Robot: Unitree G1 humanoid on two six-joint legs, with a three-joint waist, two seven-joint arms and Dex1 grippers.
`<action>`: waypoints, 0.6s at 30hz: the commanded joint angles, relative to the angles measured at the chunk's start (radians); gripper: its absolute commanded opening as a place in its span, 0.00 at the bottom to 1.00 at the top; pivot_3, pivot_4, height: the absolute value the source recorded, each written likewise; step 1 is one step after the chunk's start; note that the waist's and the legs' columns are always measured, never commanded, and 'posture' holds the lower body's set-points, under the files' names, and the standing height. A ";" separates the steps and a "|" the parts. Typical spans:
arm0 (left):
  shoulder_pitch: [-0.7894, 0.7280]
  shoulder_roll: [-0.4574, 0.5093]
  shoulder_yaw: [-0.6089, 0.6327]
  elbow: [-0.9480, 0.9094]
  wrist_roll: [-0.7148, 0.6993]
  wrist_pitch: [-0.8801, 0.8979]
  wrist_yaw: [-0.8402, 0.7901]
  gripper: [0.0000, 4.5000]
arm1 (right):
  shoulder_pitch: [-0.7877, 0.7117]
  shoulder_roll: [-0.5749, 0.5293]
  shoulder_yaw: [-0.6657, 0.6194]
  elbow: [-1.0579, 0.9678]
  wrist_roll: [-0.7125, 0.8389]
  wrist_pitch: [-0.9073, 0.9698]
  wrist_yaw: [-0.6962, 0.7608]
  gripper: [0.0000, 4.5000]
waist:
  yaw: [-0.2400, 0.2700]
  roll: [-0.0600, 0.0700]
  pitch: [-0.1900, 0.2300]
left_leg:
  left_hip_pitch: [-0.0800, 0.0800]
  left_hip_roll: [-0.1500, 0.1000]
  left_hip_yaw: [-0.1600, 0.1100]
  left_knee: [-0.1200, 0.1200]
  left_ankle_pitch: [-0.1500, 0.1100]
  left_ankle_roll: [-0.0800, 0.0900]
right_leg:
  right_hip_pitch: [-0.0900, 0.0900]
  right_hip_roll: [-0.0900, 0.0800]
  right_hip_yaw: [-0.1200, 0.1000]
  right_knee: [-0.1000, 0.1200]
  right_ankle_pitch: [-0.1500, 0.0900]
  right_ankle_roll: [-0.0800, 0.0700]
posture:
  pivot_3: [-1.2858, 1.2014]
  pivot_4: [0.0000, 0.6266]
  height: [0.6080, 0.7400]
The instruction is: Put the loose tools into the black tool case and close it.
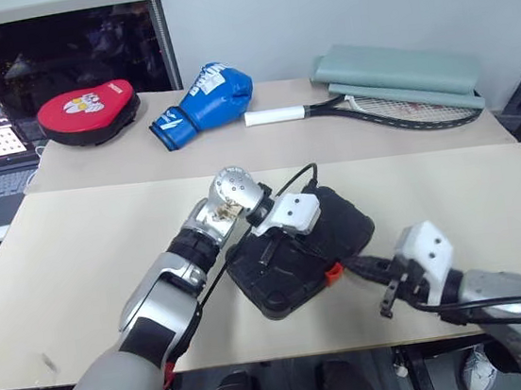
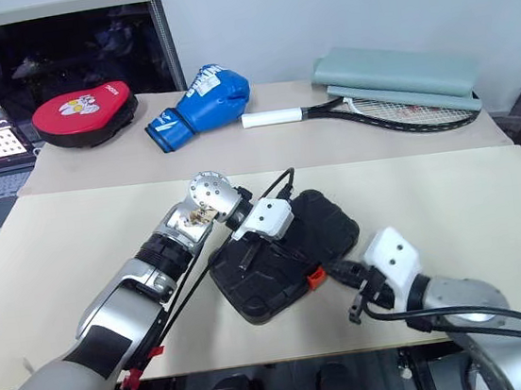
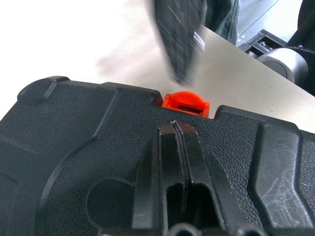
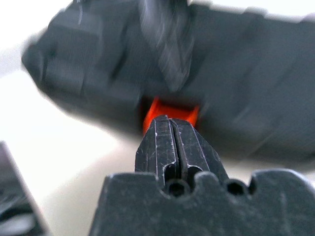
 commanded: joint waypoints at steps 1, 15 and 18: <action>-0.022 0.070 0.051 0.049 0.008 0.114 -0.010 0.11 | 0.078 -0.038 -0.144 -0.054 0.063 0.003 0.060 0.00 | 0.003 0.000 0.000 | -0.001 0.000 0.000 0.000 0.000 0.000 | -0.001 0.000 0.000 0.000 0.000 0.000 | 0.52 0.24 0.97; 0.222 0.766 0.121 -0.424 -0.387 0.457 -0.028 1.00 | 0.297 -0.247 -0.765 0.188 0.268 -0.069 0.597 0.99 | -0.005 0.007 0.015 | -0.014 -0.001 0.002 -0.001 0.000 0.000 | -0.016 -0.001 0.002 0.002 0.006 -0.008 | 0.52 0.24 0.97; 0.296 0.849 0.151 -0.533 -0.430 0.510 -0.028 1.00 | 0.288 -0.275 -0.768 0.240 0.260 -0.082 0.650 0.99 | 0.004 0.007 0.016 | -0.014 -0.002 0.002 -0.001 -0.001 0.000 | -0.016 -0.003 0.002 0.001 0.006 -0.008 | 0.52 0.24 0.97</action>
